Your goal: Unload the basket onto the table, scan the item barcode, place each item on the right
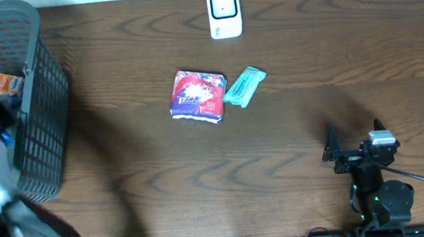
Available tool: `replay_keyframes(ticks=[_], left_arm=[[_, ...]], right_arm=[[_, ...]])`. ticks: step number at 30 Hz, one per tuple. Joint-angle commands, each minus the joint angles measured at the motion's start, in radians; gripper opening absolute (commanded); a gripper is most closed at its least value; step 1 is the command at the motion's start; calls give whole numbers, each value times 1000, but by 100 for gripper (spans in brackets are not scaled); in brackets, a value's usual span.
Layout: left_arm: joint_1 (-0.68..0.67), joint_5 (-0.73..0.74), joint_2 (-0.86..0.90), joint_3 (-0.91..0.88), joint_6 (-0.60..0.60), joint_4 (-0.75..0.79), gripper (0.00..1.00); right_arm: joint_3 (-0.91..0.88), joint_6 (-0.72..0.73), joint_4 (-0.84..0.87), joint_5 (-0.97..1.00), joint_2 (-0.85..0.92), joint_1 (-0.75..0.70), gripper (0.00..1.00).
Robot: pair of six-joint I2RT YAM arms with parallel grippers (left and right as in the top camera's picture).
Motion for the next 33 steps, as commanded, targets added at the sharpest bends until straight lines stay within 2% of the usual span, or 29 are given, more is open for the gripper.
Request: replay_keyframes(ticks=[1, 3, 8, 11, 15, 18, 22, 30, 33], left_arm=[[1, 75, -209, 19, -32, 30, 7], [-8, 120, -301, 19, -33, 60, 8], [-99, 125, -476, 19, -109, 137, 7], [-226, 125, -533, 19, -117, 154, 7], [-442, 124, -543, 19, -191, 163, 7], [-602, 114, -497, 19, -216, 147, 8], [-744, 70, -378, 19, -215, 99, 7], [-871, -148, -48, 19, -220, 40, 8], [-892, -246, 57, 19, -278, 37, 7]], right_arm=[[-2, 10, -3, -2, -6, 7, 99], [-2, 10, -3, -2, -6, 7, 99], [-2, 10, -3, -2, -6, 7, 99], [-2, 10, -3, -2, -6, 7, 99], [-2, 10, -3, -2, -6, 7, 99], [-2, 10, -3, -2, -6, 7, 99], [-2, 10, -3, -2, -6, 7, 99], [-2, 10, -3, -2, -6, 7, 99], [-2, 10, -3, -2, -6, 7, 99]])
